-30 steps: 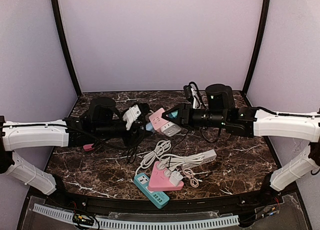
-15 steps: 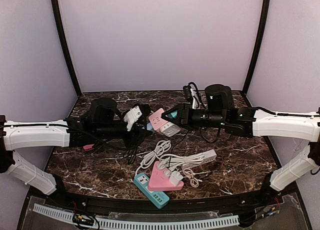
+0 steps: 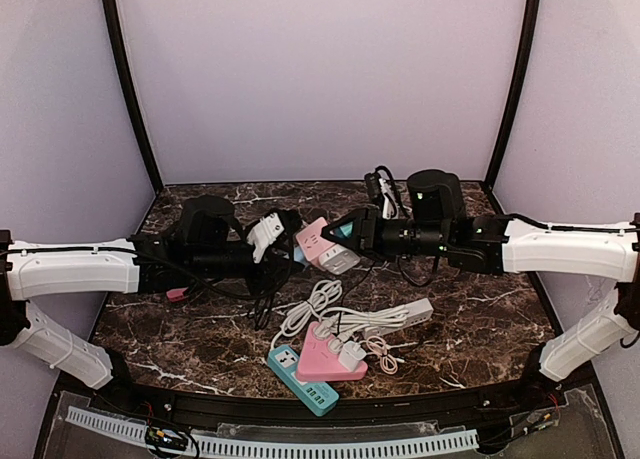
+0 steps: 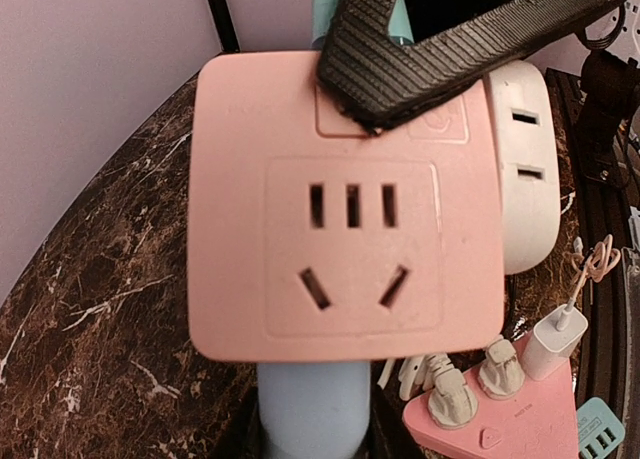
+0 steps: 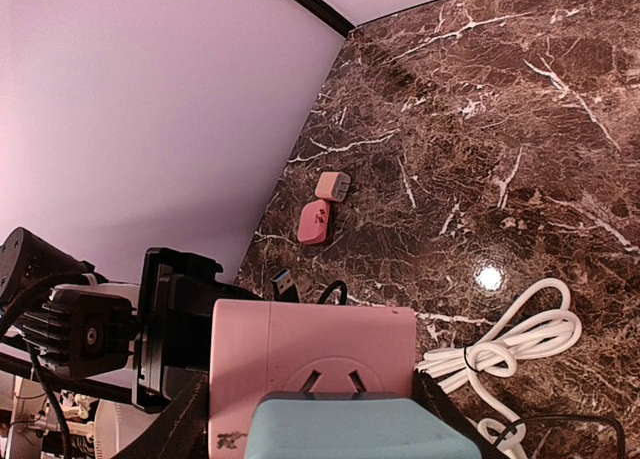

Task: Pull the plug off the socket
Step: Remove the plug from the socket.

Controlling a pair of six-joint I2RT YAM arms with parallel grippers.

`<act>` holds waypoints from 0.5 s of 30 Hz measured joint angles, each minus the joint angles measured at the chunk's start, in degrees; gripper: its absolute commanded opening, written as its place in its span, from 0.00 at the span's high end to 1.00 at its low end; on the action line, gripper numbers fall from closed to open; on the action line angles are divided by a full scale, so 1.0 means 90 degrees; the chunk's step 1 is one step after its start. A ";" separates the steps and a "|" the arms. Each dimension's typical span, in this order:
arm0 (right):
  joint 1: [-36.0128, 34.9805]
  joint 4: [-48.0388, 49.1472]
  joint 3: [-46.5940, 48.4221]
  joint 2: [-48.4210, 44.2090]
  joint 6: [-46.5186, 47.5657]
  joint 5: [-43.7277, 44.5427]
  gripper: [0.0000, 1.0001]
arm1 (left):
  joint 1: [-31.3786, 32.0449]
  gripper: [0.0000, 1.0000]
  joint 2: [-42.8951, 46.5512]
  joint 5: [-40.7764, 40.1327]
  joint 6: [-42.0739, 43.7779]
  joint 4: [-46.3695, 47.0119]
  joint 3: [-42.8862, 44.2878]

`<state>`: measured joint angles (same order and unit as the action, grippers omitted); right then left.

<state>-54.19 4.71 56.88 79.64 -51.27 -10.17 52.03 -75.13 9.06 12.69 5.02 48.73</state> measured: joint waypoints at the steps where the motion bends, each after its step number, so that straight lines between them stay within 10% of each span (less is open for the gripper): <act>1: 0.0000 0.0002 0.0000 0.0000 0.0002 0.0000 1.00 | 0.0000 0.99 0.0000 0.0005 0.0002 0.0000 0.0000; 15: 0.0007 -0.0015 0.0000 -0.0015 0.0146 -0.0102 1.00 | 0.0000 0.99 0.0000 0.0066 0.0238 -0.0199 0.0085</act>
<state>-54.13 4.58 56.88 79.50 -49.95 -11.09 52.03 -75.13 9.65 14.83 3.22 49.50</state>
